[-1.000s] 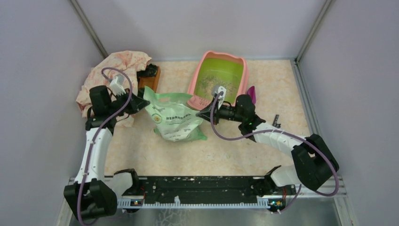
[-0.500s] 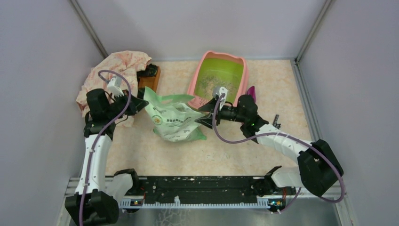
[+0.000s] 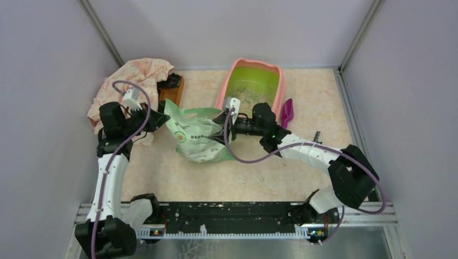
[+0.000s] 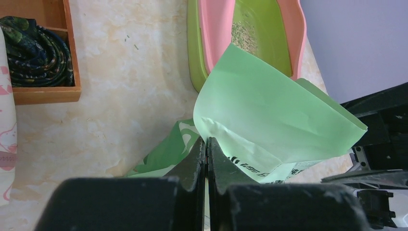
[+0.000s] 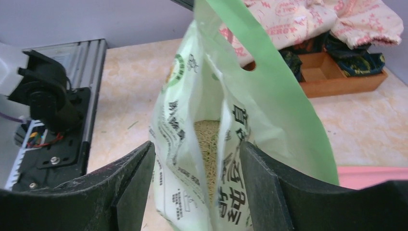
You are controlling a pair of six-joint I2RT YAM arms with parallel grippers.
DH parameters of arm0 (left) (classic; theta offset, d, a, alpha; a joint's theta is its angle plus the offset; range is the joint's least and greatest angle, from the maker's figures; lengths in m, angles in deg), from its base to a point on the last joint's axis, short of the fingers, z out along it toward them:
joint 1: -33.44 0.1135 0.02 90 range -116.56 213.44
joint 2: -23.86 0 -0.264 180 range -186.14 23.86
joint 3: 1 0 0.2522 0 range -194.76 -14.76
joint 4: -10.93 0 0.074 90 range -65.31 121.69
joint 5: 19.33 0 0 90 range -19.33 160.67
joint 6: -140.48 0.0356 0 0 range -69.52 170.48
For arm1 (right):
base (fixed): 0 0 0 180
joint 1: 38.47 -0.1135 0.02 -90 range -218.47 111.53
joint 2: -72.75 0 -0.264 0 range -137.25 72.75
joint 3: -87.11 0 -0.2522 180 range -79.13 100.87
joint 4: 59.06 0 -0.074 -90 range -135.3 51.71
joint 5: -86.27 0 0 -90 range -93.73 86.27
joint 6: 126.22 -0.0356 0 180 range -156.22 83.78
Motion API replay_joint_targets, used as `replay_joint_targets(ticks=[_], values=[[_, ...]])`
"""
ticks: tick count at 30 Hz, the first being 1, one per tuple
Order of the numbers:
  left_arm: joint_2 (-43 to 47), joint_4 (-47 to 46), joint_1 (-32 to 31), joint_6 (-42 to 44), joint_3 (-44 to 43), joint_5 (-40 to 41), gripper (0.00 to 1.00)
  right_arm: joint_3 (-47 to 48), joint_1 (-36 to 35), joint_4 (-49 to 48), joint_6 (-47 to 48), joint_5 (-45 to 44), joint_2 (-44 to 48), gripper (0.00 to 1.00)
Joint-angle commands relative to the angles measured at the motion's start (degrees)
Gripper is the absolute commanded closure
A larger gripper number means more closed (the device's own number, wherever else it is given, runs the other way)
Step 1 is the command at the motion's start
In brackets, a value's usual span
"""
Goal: Fill the litter box with clean litter
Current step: Close the cat litter bag at the center of the board.
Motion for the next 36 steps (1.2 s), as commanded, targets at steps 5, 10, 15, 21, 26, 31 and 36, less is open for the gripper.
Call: replay_joint_targets(ticks=[5,10,15,21,26,31,36], values=[[0.80,-3.82,1.04,1.72,0.41,1.47,0.97,5.37,-0.26,-5.27,1.78,-5.99,-4.38,0.34],[0.82,-4.12,1.22,1.76,0.97,1.42,0.97,7.67,-0.24,-5.57,1.33,-4.41,-6.54,0.37],[0.63,-4.47,1.33,1.68,1.18,1.25,0.97,9.05,-0.24,-6.24,-0.05,-3.50,-7.79,0.59],[0.49,-3.48,2.01,1.94,0.00,2.27,0.97,7.89,-0.23,-4.79,0.81,-4.92,-6.67,1.00],[0.21,-1.82,2.52,1.85,-1.48,4.32,0.98,6.01,-0.23,-2.72,3.40,-7.66,-3.44,1.00],[0.13,-1.87,2.98,1.06,-2.10,4.88,0.97,3.29,-0.69,-1.44,6.78,-13.68,0.30,1.00],[0.00,-2.21,3.04,0.27,-2.48,4.26,0.97,1.61,-1.85,0.26,10.52,-20.05,2.84,1.00]])
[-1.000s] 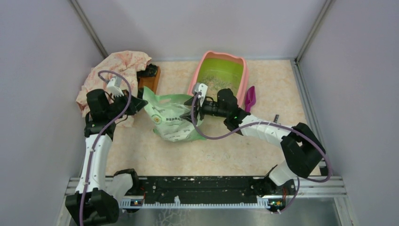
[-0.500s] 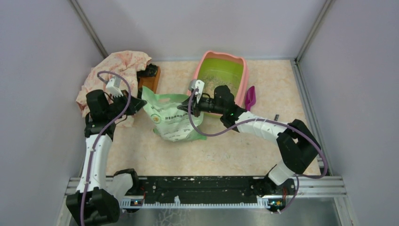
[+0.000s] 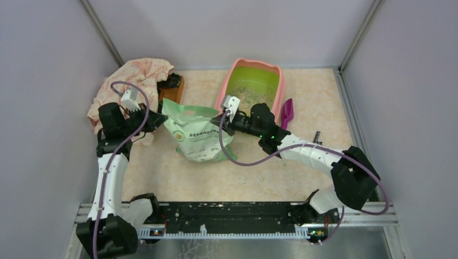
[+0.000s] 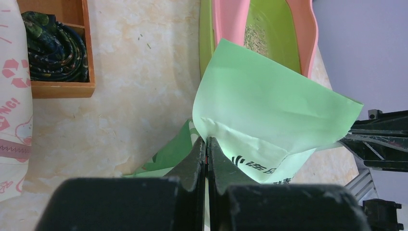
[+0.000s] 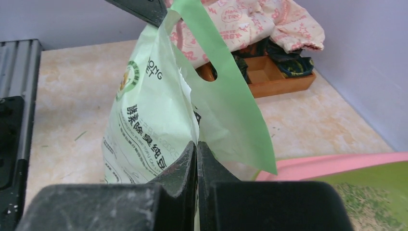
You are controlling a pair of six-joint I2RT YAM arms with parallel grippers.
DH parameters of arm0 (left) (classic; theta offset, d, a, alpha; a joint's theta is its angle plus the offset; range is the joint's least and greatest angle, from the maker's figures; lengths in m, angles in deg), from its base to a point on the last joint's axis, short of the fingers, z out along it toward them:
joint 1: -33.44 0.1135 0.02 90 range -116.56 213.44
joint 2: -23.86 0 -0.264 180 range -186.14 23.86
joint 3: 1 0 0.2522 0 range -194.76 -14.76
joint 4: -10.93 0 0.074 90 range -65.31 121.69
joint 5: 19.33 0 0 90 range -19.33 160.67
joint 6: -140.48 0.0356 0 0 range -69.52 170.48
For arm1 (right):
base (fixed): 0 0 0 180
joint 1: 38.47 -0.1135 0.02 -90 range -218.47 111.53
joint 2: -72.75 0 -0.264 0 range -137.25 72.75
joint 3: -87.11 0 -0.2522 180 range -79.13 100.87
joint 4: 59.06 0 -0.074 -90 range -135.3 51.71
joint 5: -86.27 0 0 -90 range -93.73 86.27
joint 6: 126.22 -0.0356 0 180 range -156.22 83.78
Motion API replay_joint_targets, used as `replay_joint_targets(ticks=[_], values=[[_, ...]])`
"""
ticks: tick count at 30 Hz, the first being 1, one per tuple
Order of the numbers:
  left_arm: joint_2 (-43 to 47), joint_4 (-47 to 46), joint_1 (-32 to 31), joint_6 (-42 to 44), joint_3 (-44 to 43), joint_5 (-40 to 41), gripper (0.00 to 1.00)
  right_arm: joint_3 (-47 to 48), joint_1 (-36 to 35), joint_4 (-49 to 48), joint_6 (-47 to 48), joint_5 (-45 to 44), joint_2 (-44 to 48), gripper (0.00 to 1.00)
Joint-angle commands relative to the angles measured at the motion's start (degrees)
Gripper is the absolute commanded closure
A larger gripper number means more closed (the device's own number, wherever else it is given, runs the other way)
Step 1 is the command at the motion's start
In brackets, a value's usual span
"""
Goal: Fill the litter box with clean litter
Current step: Close the cat litter bag at the center of the board.
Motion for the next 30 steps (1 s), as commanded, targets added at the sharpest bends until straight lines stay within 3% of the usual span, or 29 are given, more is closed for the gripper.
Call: replay_joint_targets(ticks=[1,12,23,24,28,30], values=[[0.14,-2.30,1.51,-0.17,-3.28,2.40,0.97,-0.44,-0.28,-0.10,4.90,-7.93,3.94,1.00],[-0.20,-1.86,1.48,0.10,-4.00,2.05,0.96,-4.21,-0.31,2.91,5.29,-13.26,8.33,1.00],[-0.63,-1.73,1.53,0.38,-4.04,1.86,0.96,-11.72,3.31,9.35,0.15,-22.84,22.60,1.00],[-0.59,-1.73,1.55,0.34,-4.00,1.81,0.96,-11.57,3.61,10.52,-0.18,-23.61,23.11,0.96],[-0.44,-1.92,1.52,0.12,-3.84,1.74,0.95,-9.57,4.71,16.80,-2.74,-33.19,22.64,0.65],[-0.35,-1.75,1.54,0.09,-3.82,1.83,0.95,-7.40,7.62,22.64,-9.42,-39.23,21.74,0.53]])
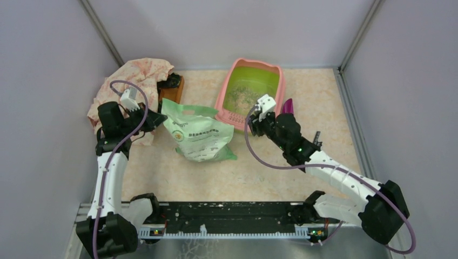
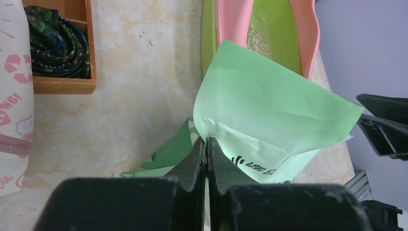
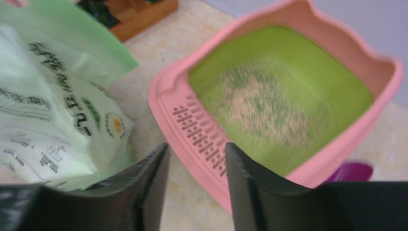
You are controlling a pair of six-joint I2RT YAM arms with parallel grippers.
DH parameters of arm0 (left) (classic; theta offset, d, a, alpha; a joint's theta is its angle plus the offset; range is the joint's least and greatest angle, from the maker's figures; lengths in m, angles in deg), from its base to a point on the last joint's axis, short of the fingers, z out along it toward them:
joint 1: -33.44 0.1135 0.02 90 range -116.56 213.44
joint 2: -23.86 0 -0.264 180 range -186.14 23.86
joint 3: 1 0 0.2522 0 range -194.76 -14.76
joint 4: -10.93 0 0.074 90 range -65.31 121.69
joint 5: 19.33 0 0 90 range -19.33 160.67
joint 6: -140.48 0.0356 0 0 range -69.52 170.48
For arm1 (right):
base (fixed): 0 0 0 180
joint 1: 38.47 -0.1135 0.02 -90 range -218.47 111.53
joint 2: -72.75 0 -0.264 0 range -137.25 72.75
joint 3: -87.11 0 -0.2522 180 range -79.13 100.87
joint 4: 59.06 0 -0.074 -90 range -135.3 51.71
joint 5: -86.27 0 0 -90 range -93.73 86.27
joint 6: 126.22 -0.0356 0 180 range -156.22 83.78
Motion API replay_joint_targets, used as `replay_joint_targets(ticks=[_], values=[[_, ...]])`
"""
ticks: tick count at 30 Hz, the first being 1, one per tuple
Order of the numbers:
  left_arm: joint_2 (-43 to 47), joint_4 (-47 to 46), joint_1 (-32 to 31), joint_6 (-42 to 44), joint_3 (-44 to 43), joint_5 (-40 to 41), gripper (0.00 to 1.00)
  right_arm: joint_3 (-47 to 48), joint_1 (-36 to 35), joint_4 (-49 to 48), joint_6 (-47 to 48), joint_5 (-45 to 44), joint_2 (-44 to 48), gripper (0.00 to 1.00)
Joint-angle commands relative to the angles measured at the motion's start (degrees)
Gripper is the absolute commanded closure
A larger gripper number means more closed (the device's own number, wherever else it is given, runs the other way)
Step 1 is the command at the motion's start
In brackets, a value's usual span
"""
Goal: Fill the litter box with clean litter
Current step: Close the cat litter bag at the center of the board, then pick up the clamp at the center of the board.
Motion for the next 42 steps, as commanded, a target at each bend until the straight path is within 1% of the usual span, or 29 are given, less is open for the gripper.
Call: replay_joint_targets(ticks=[1,2,3,4,7,9,11,15,20,22,27,30,33,35,37,42], values=[[0.68,-2.85,1.08,0.73,-2.83,1.73,0.95,5.66,6.00,12.43,-12.39,-13.93,-0.86,0.48],[0.67,-2.94,1.16,0.77,-2.68,1.53,0.94,6.89,8.61,16.50,-15.84,-14.32,-1.58,0.43],[0.68,-3.04,1.13,0.65,-2.49,1.28,0.94,8.29,11.10,20.52,-19.09,-15.53,-2.54,0.42],[0.71,-3.33,1.13,0.53,-2.32,1.17,0.94,9.68,12.88,24.29,-22.03,-18.19,-3.99,0.41],[0.32,-4.06,1.13,0.08,-1.94,0.61,0.93,13.27,15.98,33.98,-26.27,-25.12,-9.67,0.41],[0.23,-4.20,1.14,0.05,-1.85,0.36,0.93,14.10,17.65,36.73,-28.24,-26.94,-13.05,0.41],[0.31,-4.29,1.13,-0.02,-1.75,0.40,0.93,13.16,18.36,35.46,-29.44,-27.26,-14.68,0.40],[0.43,-4.28,1.16,-0.20,-1.78,0.34,0.88,11.66,20.96,33.37,-32.36,-24.61,-17.26,0.40],[0.70,-4.31,1.17,-0.43,-1.92,0.11,0.86,9.62,22.69,32.05,-32.31,-24.37,-14.71,0.40],[0.60,-4.46,1.17,-0.63,-1.88,-0.19,0.86,9.64,23.66,33.93,-32.58,-25.95,-14.06,0.40],[0.29,-4.39,1.15,-0.91,-2.70,-1.18,0.85,8.36,30.03,43.37,-39.88,-31.05,-9.29,0.40],[0.11,-5.84,1.16,-1.73,-1.59,-2.03,0.81,5.79,33.86,47.38,-44.47,-30.20,-5.23,0.42],[-0.52,-7.08,1.16,-2.75,-0.16,-3.02,0.75,2.26,37.33,47.18,-46.79,-28.53,-1.96,0.45],[-1.00,-8.05,1.24,-3.56,0.80,-4.18,0.70,1.38,40.46,47.31,-47.88,-25.80,-2.56,0.46],[-1.38,-8.04,1.24,-3.46,0.94,-4.29,0.68,0.89,44.57,46.91,-47.83,-23.63,-3.60,0.47],[-0.87,-7.73,1.36,-3.09,0.64,-3.52,0.64,-1.16,49.76,44.38,-46.11,-20.09,-4.66,0.48]])
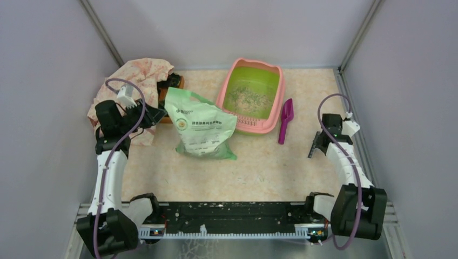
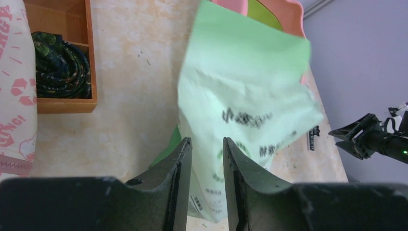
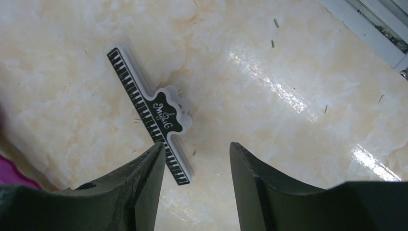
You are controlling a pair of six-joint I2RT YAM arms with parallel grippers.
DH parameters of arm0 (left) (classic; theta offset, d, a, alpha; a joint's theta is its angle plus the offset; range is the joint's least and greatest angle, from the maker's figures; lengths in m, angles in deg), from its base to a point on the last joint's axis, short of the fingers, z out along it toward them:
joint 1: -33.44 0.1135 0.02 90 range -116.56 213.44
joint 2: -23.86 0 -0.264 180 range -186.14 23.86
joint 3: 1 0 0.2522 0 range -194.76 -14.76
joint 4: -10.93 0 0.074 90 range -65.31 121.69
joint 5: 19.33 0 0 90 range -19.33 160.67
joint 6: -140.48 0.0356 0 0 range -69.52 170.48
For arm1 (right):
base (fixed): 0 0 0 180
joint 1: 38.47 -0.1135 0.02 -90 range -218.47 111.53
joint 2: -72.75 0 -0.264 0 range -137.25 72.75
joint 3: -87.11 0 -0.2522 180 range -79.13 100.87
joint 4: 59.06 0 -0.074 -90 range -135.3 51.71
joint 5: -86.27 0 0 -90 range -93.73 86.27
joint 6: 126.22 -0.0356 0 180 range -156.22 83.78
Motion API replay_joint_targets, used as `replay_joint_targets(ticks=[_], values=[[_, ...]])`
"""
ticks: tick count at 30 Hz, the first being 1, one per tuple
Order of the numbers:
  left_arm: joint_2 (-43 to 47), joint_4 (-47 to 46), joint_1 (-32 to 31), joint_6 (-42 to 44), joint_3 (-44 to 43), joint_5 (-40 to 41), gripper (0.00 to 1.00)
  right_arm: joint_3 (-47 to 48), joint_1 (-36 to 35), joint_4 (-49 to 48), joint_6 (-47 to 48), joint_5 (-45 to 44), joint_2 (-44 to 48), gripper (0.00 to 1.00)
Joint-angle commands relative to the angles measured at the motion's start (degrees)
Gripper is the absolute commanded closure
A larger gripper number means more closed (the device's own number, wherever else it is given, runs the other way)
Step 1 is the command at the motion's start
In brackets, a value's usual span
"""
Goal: Fill the litter box with clean litter
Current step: Pick up the clamp at the center of the board.
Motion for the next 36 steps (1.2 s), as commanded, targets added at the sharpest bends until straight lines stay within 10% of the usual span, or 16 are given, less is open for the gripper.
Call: replay_joint_targets(ticks=[1,9,36], values=[[0.44,-1.79,0.42,-0.14,0.22,-1.38,0.64,-1.45,3.76,-3.10,0.10,4.36,-0.74,0.48],[-0.11,-2.64,0.64,-0.41,0.54,-1.83,0.63,-4.95,9.18,-13.78,4.84,18.11,-4.64,0.57],[1.64,-0.57,0.94,-0.24,-0.84,-2.30,0.63,-6.44,10.09,-23.14,6.47,21.06,-9.47,0.65]])
